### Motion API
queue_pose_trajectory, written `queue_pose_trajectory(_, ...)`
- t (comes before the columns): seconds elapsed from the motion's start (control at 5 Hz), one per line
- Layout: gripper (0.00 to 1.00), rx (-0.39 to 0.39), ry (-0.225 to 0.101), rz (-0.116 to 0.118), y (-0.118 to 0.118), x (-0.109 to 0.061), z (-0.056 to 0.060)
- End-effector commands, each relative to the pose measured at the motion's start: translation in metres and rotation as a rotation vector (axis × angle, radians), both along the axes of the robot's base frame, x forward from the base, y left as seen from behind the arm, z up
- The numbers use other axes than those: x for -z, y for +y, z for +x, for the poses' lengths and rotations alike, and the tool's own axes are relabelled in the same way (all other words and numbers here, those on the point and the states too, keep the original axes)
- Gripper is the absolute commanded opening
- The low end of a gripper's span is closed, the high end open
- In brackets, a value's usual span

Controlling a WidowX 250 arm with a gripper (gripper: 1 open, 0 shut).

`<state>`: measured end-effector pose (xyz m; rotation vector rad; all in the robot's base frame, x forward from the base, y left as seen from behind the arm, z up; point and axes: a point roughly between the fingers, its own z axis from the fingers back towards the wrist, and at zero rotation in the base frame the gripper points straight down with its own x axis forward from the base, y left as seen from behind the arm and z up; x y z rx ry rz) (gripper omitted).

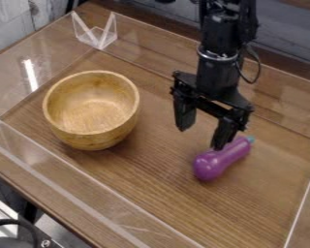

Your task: Put the purple eggplant in the brown bowl

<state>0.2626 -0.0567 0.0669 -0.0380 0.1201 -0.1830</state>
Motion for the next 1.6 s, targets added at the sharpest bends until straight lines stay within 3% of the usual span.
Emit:
queue_pose_trajectory(0.0,1.0,0.023,-0.047,-0.01,-0.006,-0.003,0.005)
queue_pose_trajectory(1.4,1.0,0.063,-0.105,-0.024,-0.022,0.036,0.009)
